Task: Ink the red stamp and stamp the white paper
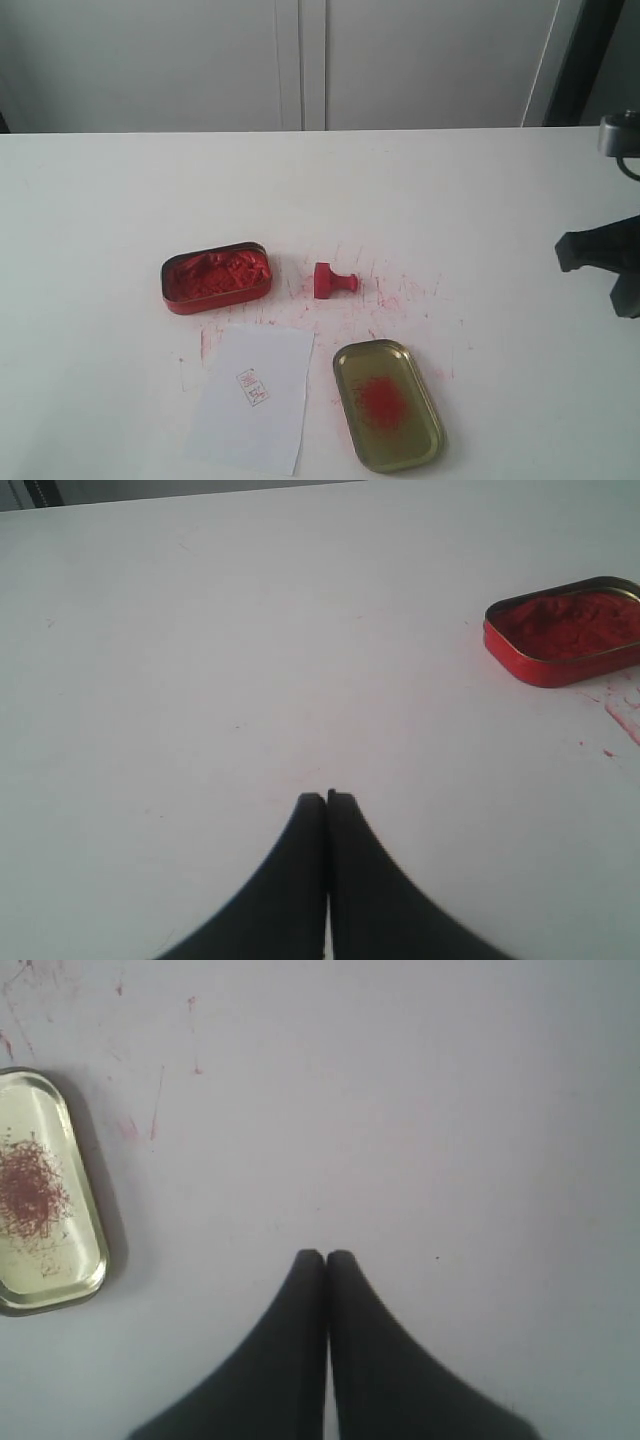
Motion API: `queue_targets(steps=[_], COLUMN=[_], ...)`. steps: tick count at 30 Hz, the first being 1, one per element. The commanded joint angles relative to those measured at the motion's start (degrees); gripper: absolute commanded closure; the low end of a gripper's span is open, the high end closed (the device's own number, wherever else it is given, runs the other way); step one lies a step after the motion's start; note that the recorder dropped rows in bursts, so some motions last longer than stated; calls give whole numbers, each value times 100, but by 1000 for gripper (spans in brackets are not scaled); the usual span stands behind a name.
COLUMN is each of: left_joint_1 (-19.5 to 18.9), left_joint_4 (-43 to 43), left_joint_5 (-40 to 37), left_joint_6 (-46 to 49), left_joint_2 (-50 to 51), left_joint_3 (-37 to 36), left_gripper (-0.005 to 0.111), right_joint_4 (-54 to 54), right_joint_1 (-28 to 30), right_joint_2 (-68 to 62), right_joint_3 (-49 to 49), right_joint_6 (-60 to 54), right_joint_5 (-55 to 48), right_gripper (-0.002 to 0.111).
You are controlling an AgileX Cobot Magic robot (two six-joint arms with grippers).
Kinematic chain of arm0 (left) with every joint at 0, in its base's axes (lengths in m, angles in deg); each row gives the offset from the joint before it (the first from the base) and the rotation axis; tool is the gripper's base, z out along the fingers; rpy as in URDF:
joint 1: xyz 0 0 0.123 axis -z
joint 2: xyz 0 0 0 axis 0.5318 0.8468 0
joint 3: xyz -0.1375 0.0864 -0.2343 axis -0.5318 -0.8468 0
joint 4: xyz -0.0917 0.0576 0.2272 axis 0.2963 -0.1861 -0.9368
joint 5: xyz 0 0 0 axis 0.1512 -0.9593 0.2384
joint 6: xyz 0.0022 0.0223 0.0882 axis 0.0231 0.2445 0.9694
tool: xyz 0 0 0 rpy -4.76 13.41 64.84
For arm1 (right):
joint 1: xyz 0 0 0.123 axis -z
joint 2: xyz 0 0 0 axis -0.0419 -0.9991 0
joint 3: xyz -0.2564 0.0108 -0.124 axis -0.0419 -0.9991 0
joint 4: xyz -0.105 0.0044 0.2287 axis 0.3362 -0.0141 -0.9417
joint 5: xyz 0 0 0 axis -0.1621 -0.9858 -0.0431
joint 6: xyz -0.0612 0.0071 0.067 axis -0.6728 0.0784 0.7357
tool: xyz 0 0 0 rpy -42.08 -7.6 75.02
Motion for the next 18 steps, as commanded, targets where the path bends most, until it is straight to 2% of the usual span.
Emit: queue_targets(steps=[1,18], left_joint_1=[-7,-7], left_joint_4=[-2,-2], left_joint_5=[17,17], left_joint_6=[-14,-14], left_joint_2=[-25,-25], left_joint_3=[-25,-25], left_gripper=[107,107], right_joint_4=[39,289], right_joint_1=[275,400], right_joint_2=[229,1327], right_joint_3=[-21,-21], right_joint_6=[45,58], right_joint_5=[-116,-344], right_gripper=[108,108])
